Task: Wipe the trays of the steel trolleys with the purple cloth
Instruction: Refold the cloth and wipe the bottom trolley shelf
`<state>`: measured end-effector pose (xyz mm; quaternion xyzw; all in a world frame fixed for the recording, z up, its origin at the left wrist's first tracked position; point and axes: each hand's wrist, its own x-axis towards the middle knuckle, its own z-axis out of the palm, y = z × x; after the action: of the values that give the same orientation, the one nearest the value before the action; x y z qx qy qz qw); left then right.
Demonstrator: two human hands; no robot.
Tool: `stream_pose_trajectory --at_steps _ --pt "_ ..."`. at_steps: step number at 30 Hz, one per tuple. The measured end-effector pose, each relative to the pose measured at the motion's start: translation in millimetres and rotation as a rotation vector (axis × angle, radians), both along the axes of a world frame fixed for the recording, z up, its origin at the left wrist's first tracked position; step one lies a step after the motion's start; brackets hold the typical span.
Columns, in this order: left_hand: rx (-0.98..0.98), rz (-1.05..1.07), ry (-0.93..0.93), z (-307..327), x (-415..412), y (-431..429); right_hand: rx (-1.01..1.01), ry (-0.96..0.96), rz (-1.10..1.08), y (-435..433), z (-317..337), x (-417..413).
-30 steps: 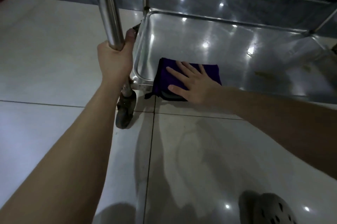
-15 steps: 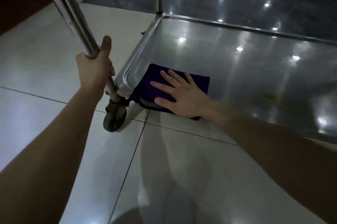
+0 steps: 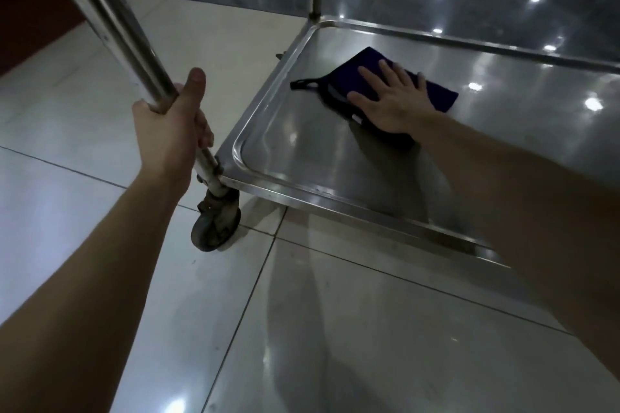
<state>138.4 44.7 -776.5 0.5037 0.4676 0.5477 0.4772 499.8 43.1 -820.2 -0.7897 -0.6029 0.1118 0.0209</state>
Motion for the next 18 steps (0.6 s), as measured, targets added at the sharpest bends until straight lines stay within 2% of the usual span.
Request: stream_pose_trajectory --at_steps 3,7,12,18 --pt "0.009 0.015 0.014 0.2 -0.8 -1.2 -0.019 -0.009 -0.001 44.5 4.4 -26.8" --pt "0.019 0.03 0.045 2.9 1.3 -4.7 0.025 0.007 0.144 58.6 4.2 -108.1" --pt "0.002 0.013 0.07 6.4 0.7 -8.4 0.042 0.027 0.297 2.0 -3.6 -176.2" --pt "0.009 0.025 0.08 8.7 4.7 -12.4 -0.021 0.072 0.332 -72.7 0.5 -170.7"
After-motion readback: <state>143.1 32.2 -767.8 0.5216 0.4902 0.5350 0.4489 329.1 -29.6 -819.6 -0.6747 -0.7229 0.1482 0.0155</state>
